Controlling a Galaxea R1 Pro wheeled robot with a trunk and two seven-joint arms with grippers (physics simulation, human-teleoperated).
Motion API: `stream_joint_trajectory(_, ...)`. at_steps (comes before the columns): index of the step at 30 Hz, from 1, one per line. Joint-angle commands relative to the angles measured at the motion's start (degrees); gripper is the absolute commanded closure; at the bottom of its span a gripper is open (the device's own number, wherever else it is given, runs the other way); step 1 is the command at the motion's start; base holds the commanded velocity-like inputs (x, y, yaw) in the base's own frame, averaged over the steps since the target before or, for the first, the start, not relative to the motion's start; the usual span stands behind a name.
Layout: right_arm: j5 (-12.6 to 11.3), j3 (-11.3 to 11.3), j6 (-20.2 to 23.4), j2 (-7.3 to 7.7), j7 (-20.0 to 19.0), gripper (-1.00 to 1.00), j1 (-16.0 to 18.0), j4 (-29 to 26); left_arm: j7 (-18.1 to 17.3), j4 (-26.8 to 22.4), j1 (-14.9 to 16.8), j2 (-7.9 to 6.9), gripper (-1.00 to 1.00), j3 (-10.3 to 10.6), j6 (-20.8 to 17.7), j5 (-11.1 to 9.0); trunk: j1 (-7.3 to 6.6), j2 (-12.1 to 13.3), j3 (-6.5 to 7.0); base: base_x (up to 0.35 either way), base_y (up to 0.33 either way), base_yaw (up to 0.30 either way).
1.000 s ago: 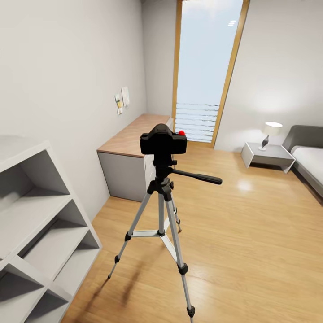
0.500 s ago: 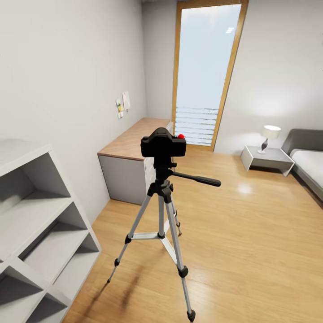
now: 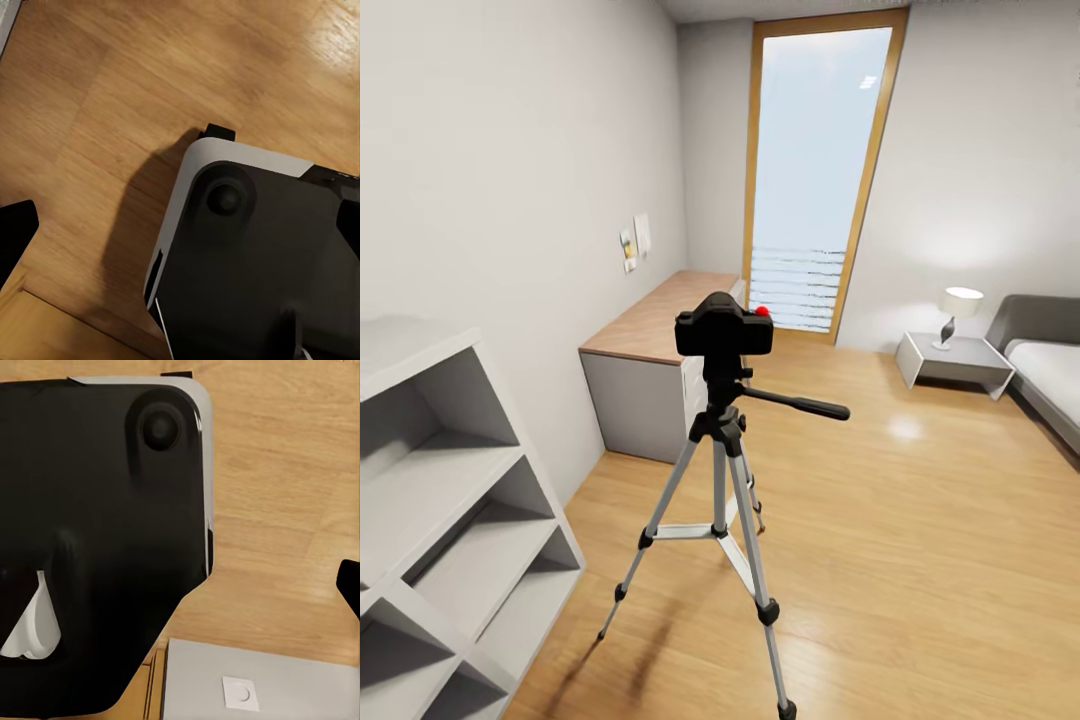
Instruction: Attach the digital camera to the camera tripod in the bedroom.
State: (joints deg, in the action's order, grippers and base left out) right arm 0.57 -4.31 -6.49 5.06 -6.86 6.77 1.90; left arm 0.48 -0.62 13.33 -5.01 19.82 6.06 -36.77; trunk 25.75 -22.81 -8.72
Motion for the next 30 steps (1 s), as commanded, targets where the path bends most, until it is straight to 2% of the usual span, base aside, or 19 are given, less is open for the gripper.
stream_joint_trajectory(1,0.05,-0.42,-0.36,0.03,-0.26,-1.00,0.09,0.20,0.05,0.01,0.03,0.00,-1.00,0.48,0.12,-0.41,0.03,-0.11,-0.02,0.000,0.000,0.000)
stream_joint_trajectory(30,0.05,-0.41,-0.36,0.03,-0.26,-1.00,0.09,0.13,0.05,0.01,0.03,0.00,-1.00,0.48,0.18,-0.41,0.03,-0.11,2.65,0.000,0.000,0.000)
